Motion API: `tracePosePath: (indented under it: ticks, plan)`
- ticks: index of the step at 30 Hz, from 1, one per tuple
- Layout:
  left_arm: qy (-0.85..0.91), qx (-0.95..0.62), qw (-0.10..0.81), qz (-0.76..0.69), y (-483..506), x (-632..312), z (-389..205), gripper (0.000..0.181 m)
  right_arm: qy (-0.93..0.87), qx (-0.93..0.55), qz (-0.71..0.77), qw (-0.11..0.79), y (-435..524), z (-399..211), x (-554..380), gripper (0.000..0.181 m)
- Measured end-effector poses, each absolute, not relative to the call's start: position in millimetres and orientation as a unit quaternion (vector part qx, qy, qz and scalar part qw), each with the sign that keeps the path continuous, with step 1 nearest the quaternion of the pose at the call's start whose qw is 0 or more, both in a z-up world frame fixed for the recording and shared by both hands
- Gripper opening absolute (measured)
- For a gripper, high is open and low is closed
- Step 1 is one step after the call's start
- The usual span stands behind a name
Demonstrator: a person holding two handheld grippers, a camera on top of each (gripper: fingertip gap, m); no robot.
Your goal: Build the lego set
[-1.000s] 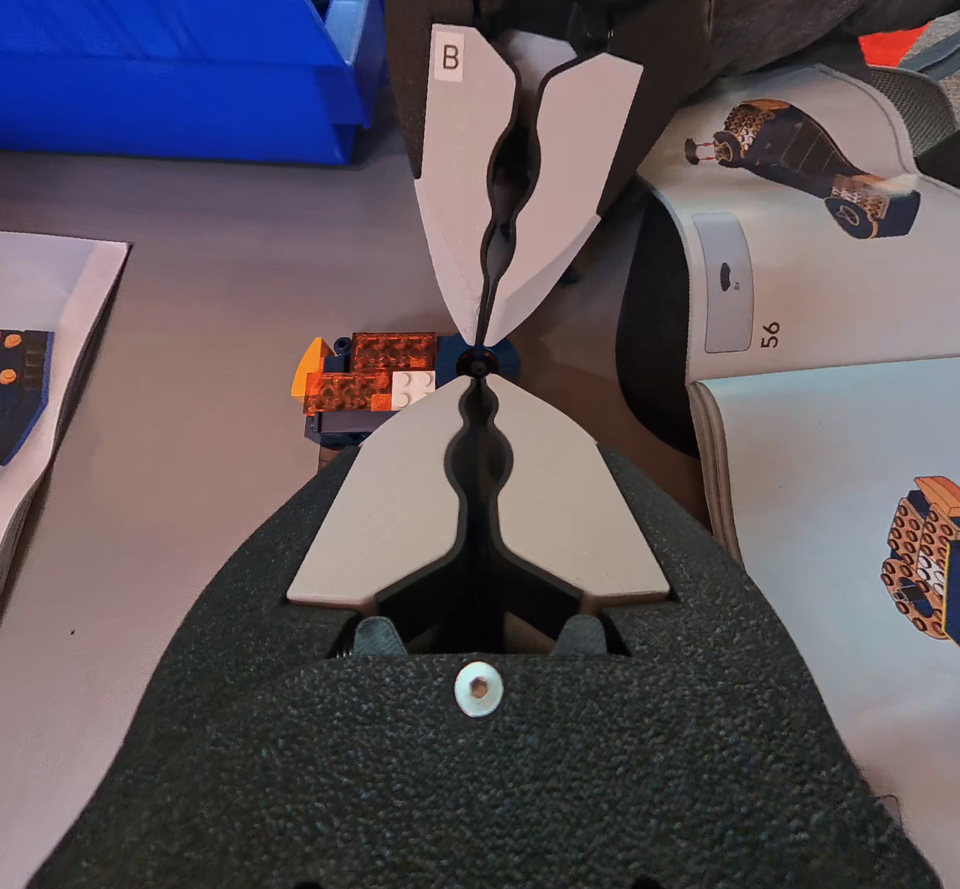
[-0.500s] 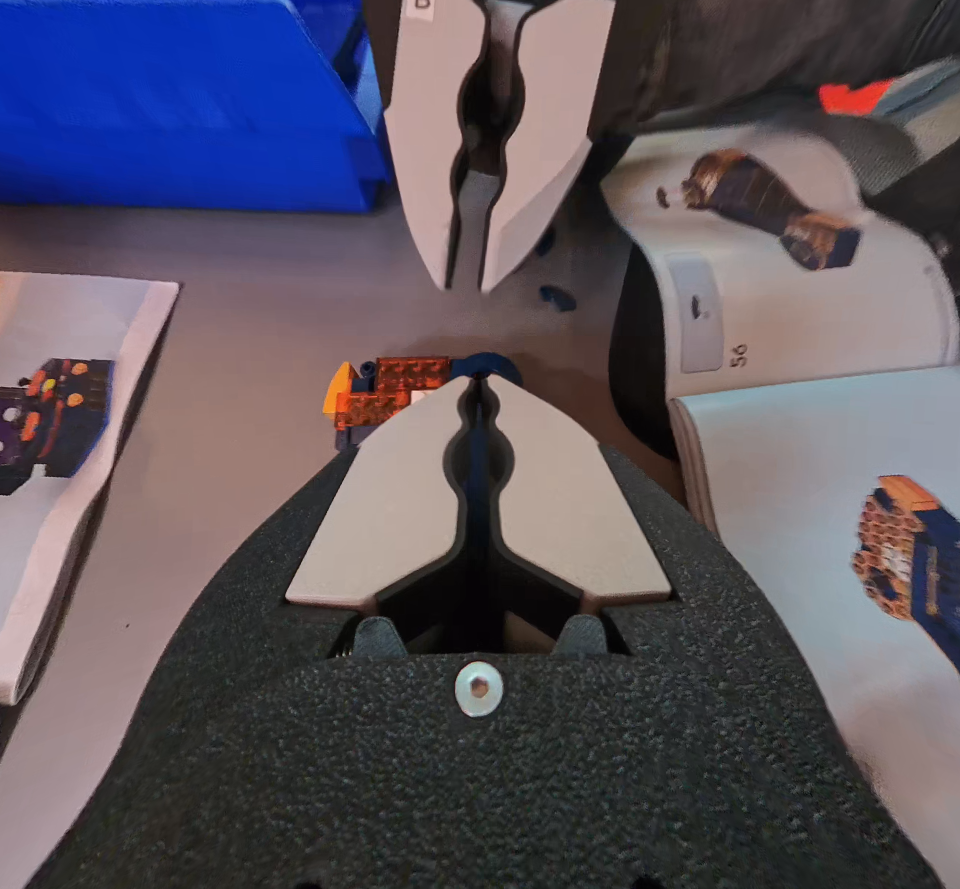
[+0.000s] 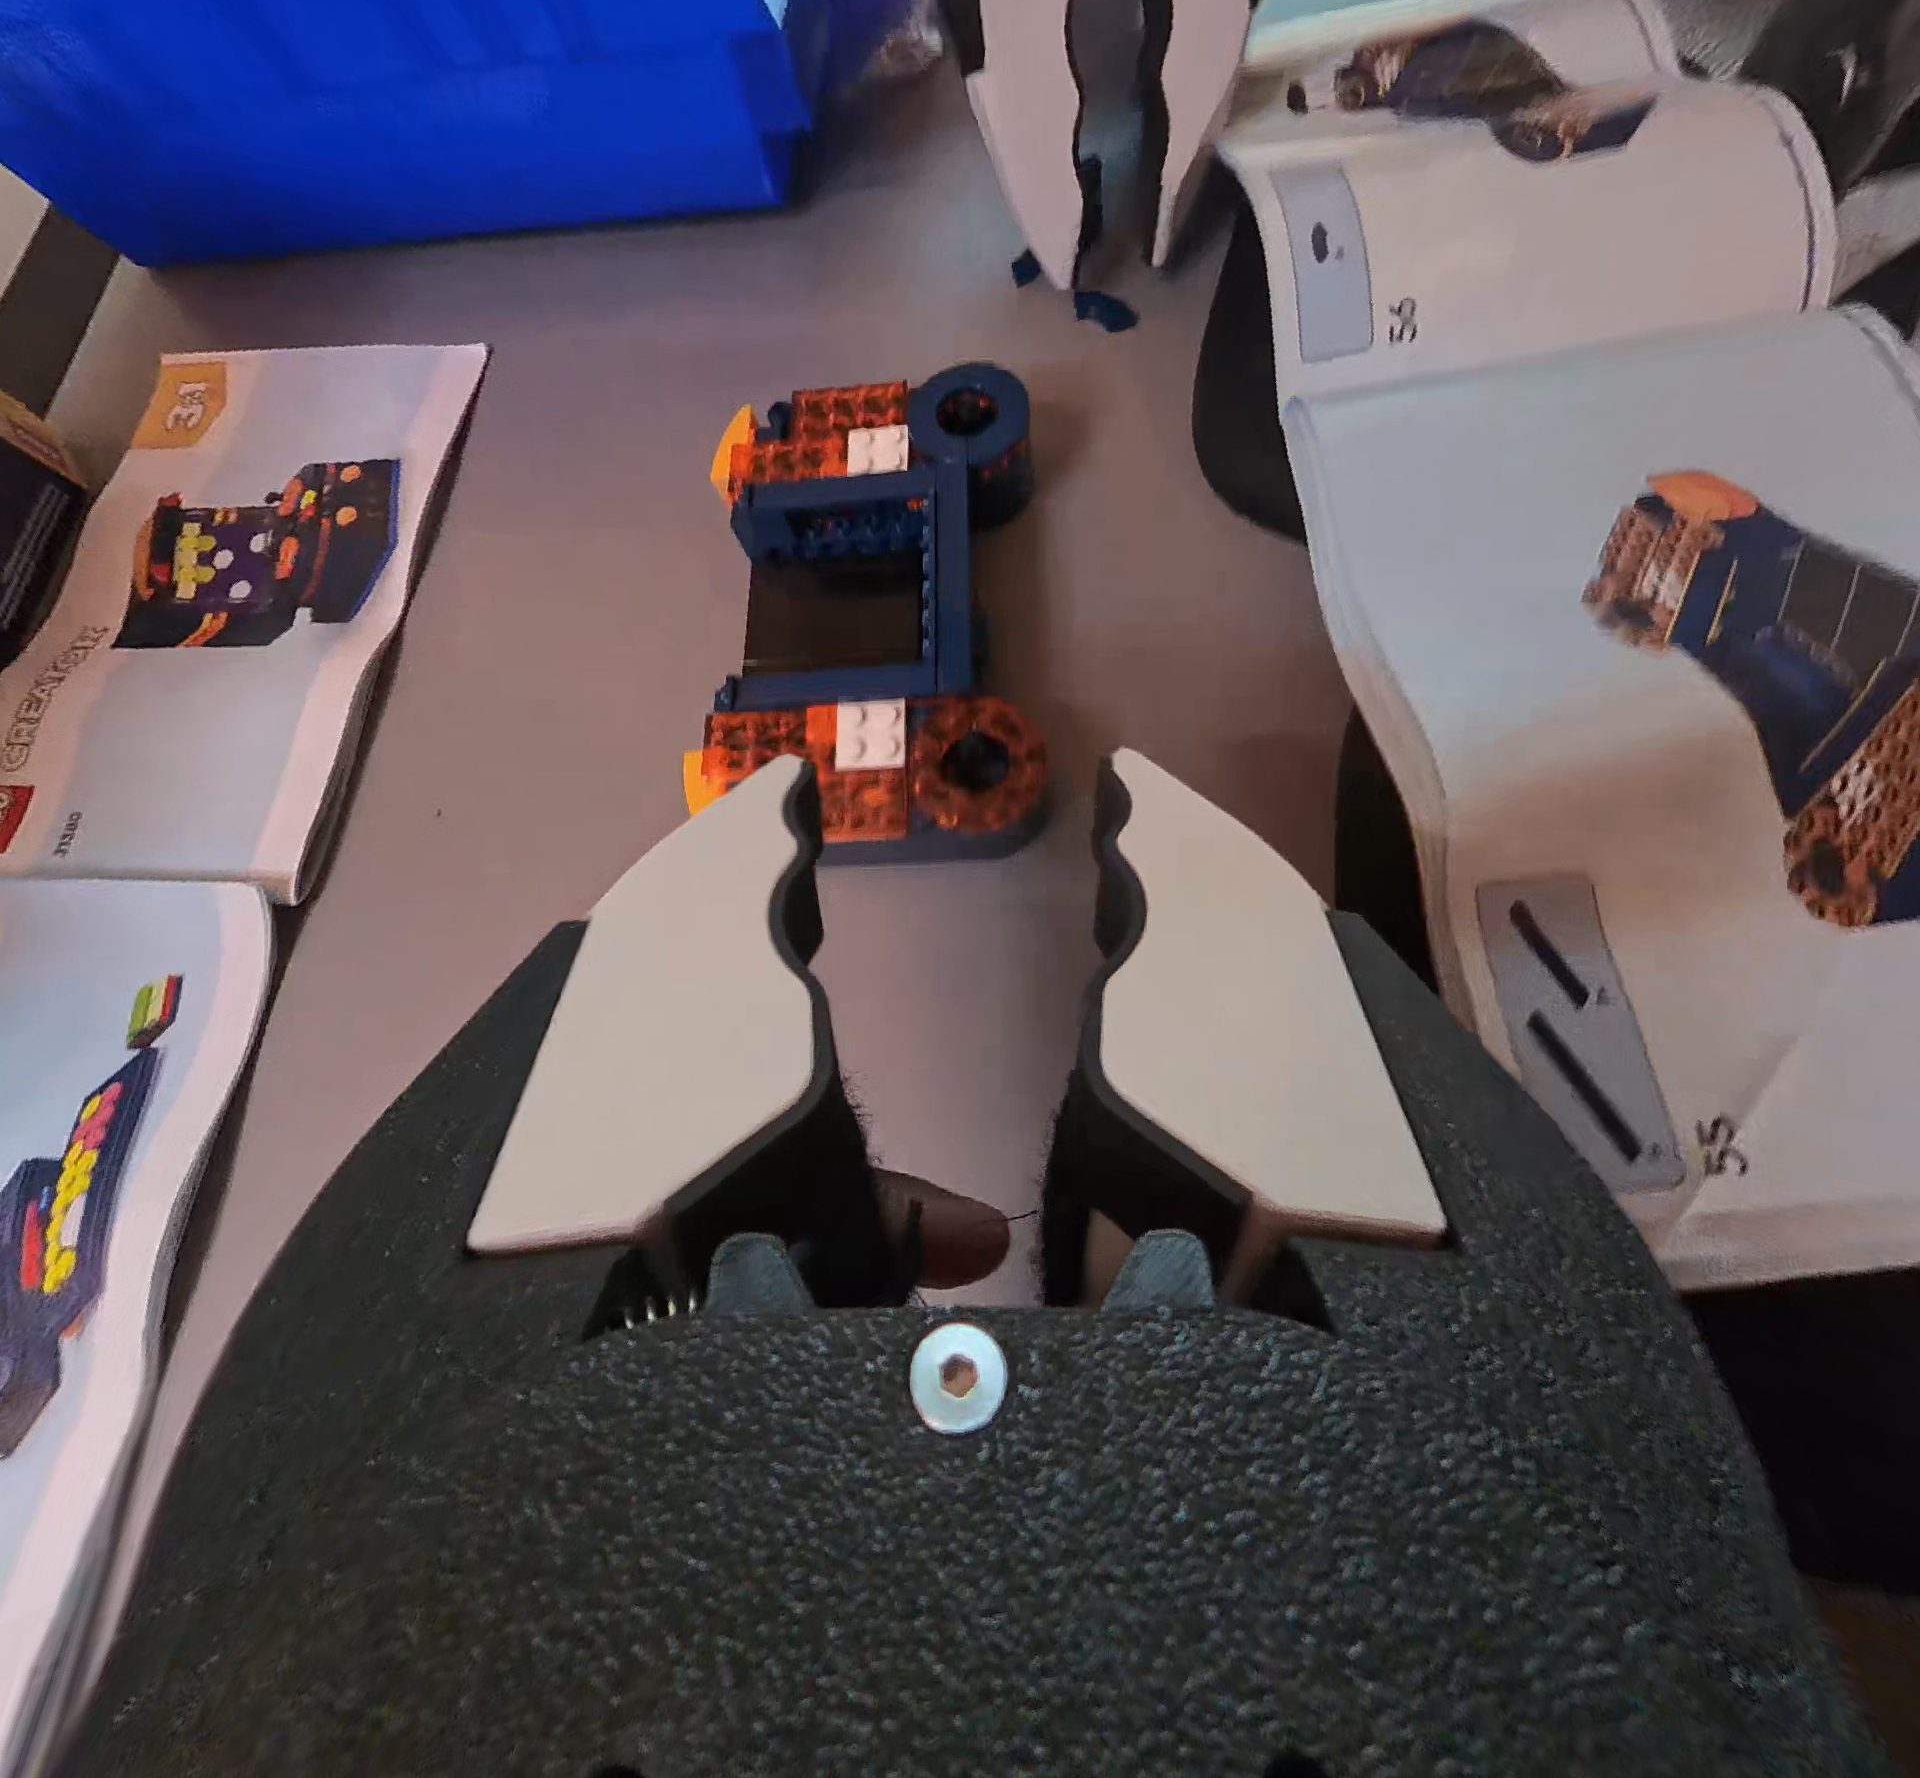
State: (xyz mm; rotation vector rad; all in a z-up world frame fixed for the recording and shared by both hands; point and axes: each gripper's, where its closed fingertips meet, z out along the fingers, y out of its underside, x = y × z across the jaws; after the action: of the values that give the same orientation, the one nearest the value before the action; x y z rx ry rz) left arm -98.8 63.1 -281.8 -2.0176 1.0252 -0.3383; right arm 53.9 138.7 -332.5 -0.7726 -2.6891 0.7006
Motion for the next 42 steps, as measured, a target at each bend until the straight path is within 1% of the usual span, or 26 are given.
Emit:
tracePosePath:
  ticks: [2, 3, 4, 8, 15, 16, 20, 24, 26, 29, 31, 34, 36, 42]
  plan:
    - [0.423, -0.802, 0.407, -0.109, 62, -108, -290, 0.057, -0.937, -0.245, 0.221, 0.113, 138, -339, 54, 0.019]
    - [0.429, -0.803, 0.402, -0.101, 63, -112, -294, 0.06, -0.939, -0.241, 0.221, 0.107, 136, -339, 53, 0.015]
    - [0.433, -0.801, 0.401, -0.101, 64, -112, -296, 0.06, -0.941, -0.24, 0.219, 0.097, 135, -339, 55, 0.01]
    - [0.453, -0.788, 0.403, -0.109, 70, -106, -310, 0.061, -0.932, -0.264, 0.227, 0.107, 135, -339, 55, 0.009]
    - [0.457, -0.775, 0.435, -0.032, 81, -97, -321, 0.053, -0.897, -0.318, 0.273, 0.139, 136, -333, 53, 0.008]
    - [0.454, -0.774, 0.441, -0.025, 82, -94, -321, 0.048, -0.889, -0.33, 0.282, 0.146, 137, -328, 51, 0.008]
    - [0.424, -0.781, 0.459, 0.0, 89, -82, -321, 0.048, -0.83, -0.398, 0.35, 0.172, 129, -296, 33, 0.007]
    - [0.414, -0.779, 0.471, -0.019, 91, -67, -316, 0.044, -0.761, -0.469, 0.404, 0.193, 111, -270, 2, 0.007]
    - [0.396, -0.768, 0.501, -0.048, 91, -65, -303, 0.043, -0.747, -0.494, 0.402, 0.193, 99, -271, -13, 0.007]
    - [0.378, -0.751, 0.535, -0.079, 88, -66, -288, 0.038, -0.752, -0.524, 0.348, 0.198, 90, -290, -28, 0.007]
    - [0.384, -0.746, 0.537, -0.084, 84, -67, -289, 0.033, -0.751, -0.54, 0.322, 0.2, 86, -300, -34, 0.007]
    - [0.399, -0.749, 0.522, -0.087, 79, -67, -297, 0.028, -0.726, -0.567, 0.327, 0.209, 80, -297, -44, 0.007]
    - [0.408, -0.749, 0.515, -0.091, 76, -66, -301, 0.025, -0.713, -0.589, 0.303, 0.228, 84, -297, -49, 0.007]
    - [0.419, -0.733, 0.531, -0.077, 74, -62, -297, 0.018, -0.694, -0.628, 0.268, 0.23, 82, -304, -55, 0.007]
